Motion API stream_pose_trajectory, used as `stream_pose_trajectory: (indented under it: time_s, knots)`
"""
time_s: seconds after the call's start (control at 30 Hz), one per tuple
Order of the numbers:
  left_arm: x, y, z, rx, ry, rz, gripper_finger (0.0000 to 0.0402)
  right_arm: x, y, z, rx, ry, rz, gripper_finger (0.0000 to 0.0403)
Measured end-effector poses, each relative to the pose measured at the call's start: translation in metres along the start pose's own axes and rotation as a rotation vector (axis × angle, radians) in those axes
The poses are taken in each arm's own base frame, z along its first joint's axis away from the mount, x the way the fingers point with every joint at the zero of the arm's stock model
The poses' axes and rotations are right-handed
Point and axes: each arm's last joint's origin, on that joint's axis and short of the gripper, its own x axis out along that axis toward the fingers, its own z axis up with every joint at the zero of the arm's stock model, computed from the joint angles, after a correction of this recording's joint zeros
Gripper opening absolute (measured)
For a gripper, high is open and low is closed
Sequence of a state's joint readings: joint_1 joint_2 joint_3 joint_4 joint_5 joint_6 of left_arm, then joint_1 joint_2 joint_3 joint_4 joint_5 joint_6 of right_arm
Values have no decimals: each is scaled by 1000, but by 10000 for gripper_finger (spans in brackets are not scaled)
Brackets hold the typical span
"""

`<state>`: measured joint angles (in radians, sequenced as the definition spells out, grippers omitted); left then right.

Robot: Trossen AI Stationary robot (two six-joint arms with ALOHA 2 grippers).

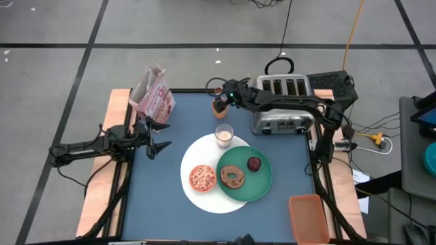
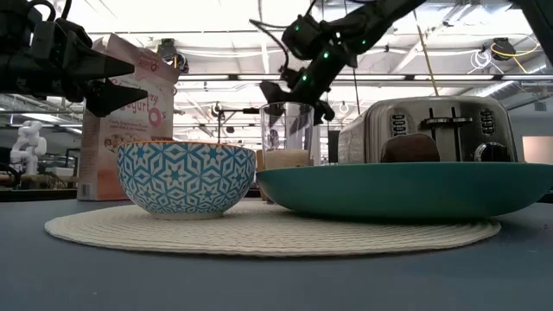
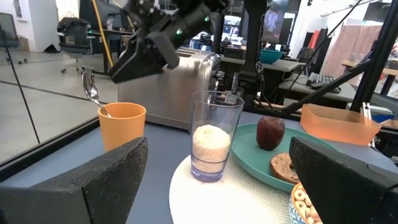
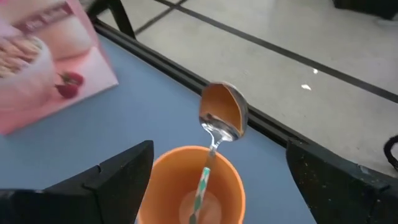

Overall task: Arrange a breakfast setting
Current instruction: Put the green patterned spoon on the white table mat to the left side of the orange bowl

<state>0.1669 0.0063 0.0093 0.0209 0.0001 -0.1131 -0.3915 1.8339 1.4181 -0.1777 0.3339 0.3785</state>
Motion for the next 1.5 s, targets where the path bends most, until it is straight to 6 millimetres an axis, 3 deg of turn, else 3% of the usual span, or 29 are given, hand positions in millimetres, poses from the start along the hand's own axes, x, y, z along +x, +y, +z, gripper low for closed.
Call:
stream_pose_trajectory:
  time_s: [0.47,1.0,1.23,1.5]
  knots:
    - [0,0,0,2,3,0,392,34,-11,-15,103,97,58,359]
    - [0,0,0,13,3,0,392,37,-14,-9,102,39,72,359]
    - [0,0,0,13,4,0,392,54,-13,-17,81,22,78,359]
    - [0,0,0,13,3,0,392,54,-12,-12,87,-26,96,359]
